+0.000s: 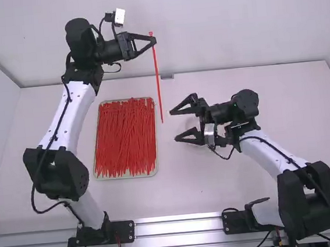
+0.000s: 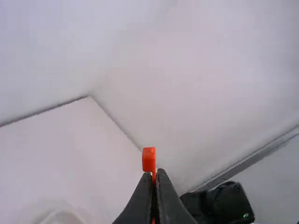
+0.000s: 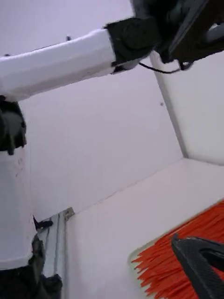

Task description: Fasten the cable tie

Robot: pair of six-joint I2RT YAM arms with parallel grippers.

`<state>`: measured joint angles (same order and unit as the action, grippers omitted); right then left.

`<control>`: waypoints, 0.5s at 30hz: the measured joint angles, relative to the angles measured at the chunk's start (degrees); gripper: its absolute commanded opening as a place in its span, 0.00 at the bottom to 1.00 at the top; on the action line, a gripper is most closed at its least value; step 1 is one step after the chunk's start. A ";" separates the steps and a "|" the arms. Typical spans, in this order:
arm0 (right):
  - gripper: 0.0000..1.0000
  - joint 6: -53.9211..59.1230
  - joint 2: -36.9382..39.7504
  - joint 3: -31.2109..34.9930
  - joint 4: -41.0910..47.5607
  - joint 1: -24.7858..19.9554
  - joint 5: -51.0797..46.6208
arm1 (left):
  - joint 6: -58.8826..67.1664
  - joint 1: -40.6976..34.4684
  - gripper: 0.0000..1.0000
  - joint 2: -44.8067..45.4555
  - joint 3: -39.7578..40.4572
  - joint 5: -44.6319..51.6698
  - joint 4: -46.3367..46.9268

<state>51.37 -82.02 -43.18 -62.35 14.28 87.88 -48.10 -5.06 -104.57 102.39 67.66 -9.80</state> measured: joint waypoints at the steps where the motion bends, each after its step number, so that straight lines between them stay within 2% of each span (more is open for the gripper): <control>1: 1.00 2.73 0.00 0.66 -0.02 -0.50 0.26 | -2.05 -0.02 0.02 -0.81 0.00 0.04 0.13; 11: 1.00 16.15 0.00 3.48 -0.04 -2.56 0.24 | -9.84 0.02 0.02 -2.80 -0.68 2.84 0.63; 15: 1.00 20.61 0.00 3.72 -0.07 -2.25 0.26 | -12.48 0.02 0.02 -2.80 -0.68 4.96 5.03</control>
<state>71.99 -82.02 -39.46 -62.41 12.03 88.14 -60.58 -5.04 -107.37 101.71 72.62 -4.78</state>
